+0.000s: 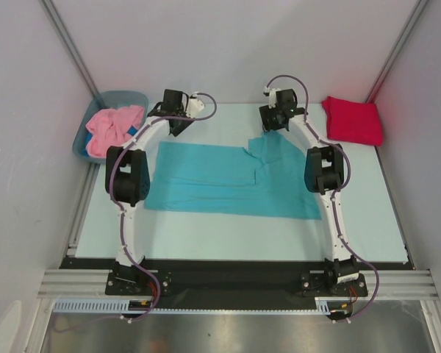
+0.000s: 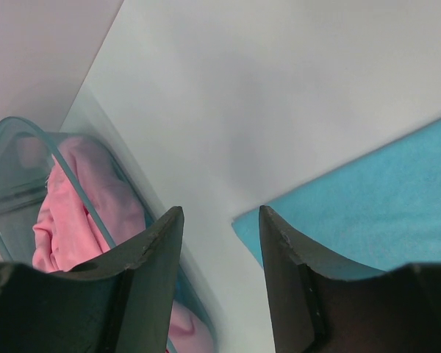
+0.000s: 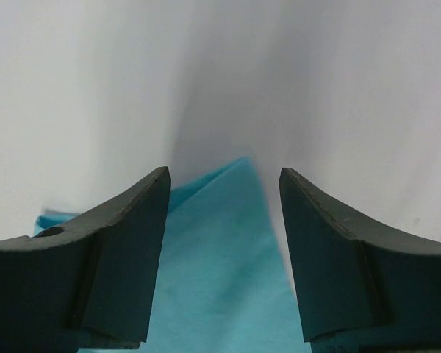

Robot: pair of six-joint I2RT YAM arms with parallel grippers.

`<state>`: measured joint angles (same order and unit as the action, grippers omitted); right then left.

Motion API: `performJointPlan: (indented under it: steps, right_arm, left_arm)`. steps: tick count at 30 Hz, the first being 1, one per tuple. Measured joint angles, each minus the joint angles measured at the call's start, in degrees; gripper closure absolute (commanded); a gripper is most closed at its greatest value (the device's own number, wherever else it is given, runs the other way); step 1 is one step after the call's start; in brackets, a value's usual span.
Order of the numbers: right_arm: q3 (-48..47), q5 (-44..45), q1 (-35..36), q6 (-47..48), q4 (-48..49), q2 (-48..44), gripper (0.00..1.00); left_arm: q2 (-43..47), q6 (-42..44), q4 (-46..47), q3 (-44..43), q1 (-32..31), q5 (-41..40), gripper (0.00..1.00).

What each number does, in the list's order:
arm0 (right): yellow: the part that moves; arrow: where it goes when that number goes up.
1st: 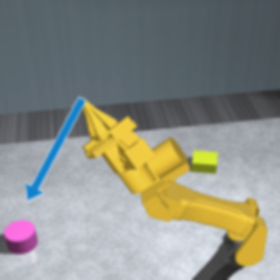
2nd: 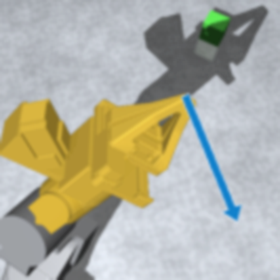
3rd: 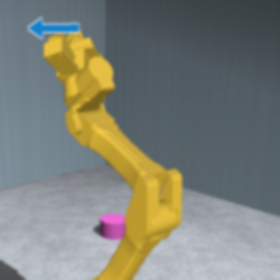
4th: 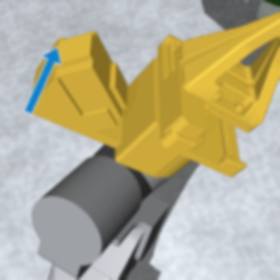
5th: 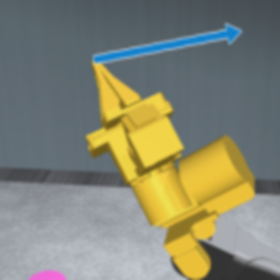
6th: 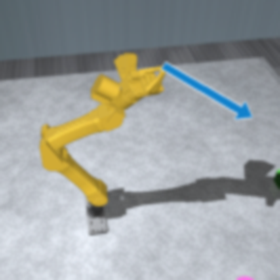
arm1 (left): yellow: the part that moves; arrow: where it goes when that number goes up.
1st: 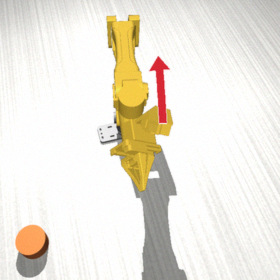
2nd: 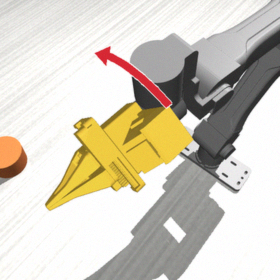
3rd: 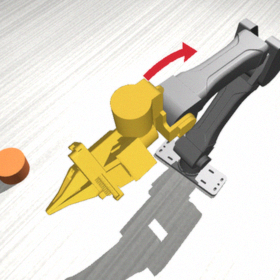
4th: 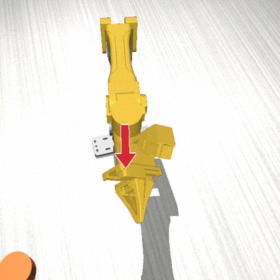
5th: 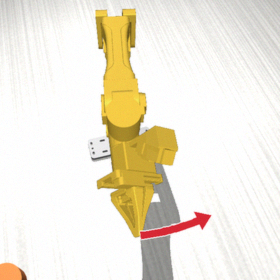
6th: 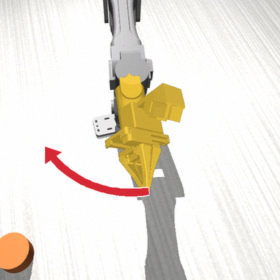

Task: Fold and stack the t-shirts
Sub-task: Fold the tshirt

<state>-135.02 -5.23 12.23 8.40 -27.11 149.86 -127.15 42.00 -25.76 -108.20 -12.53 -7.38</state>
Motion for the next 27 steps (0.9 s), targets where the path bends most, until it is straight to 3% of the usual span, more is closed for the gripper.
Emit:
performJointPlan:
  steps: [10,18,20,21,27]
  right_arm:
    - [-0.46,-0.15,0.66,-1.33,0.92,1.46,0.36]
    - [-0.46,0.46,-0.33,-1.33,1.66,1.46,0.43]
    - [-0.46,0.48,-0.66,-1.33,1.73,1.46,0.45]
    - [-0.46,0.52,-0.83,-1.31,1.75,1.46,0.52]
    - [-0.46,0.96,-1.64,-1.27,1.73,1.46,0.6]
  left_arm:
    - [0.48,-0.02,-0.02,0.52,-0.42,0.0,0.49]
    - [0.61,-0.02,0.04,0.52,-0.76,0.0,0.49]
    - [0.61,-0.02,0.11,0.52,-1.03,0.02,0.48]
    - [0.61,0.0,0.13,0.52,-1.16,0.02,0.48]
    - [0.61,0.02,0.81,0.52,-1.9,0.0,0.48]
